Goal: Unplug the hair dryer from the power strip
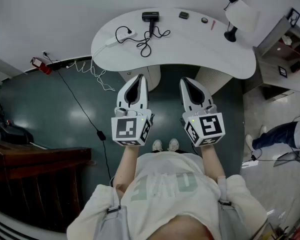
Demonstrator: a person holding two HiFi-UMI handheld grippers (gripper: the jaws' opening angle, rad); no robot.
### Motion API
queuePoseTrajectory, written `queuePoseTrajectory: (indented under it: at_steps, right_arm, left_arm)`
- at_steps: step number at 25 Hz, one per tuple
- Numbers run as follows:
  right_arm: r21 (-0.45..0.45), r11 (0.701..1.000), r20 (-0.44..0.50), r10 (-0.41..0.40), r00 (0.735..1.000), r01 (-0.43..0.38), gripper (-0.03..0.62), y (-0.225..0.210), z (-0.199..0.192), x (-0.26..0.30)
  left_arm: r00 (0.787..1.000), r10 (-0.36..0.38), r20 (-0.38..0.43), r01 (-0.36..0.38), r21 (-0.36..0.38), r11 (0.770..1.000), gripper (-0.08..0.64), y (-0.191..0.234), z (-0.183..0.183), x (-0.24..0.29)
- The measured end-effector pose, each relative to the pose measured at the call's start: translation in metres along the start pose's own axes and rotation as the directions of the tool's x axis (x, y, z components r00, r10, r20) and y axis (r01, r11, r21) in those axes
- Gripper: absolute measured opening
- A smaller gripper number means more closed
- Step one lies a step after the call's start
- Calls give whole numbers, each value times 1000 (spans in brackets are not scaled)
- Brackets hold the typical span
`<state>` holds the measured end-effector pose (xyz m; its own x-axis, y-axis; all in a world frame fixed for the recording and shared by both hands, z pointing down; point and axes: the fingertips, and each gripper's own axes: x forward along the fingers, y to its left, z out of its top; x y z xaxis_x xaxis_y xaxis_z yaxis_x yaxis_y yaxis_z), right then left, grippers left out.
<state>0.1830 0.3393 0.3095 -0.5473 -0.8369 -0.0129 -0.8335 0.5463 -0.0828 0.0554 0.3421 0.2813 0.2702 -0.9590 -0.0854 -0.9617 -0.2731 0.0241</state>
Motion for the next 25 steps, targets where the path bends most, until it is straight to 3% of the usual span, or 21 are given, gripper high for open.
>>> queuePoseTrajectory:
  at_steps: [13, 18, 21, 25]
  right_arm:
    - [-31, 994, -47, 107, 993, -108, 18, -38, -19, 11]
    - [-17, 980, -79, 198, 977, -200, 20, -41, -25, 27]
    - [-59, 975, -107, 207, 973, -214, 20, -49, -31, 41]
    - [-50, 974, -133, 212, 968, -220, 20, -59, -42, 67]
  left_arm:
    - [997, 72, -14, -71, 13, 997, 14, -6, -18, 28]
    - [995, 97, -26, -97, 18, 995, 14, 4, -19, 42]
    - [995, 100, -29, -100, 22, 995, 14, 11, -23, 57]
    - [995, 97, -35, -96, 17, 995, 14, 27, -33, 83]
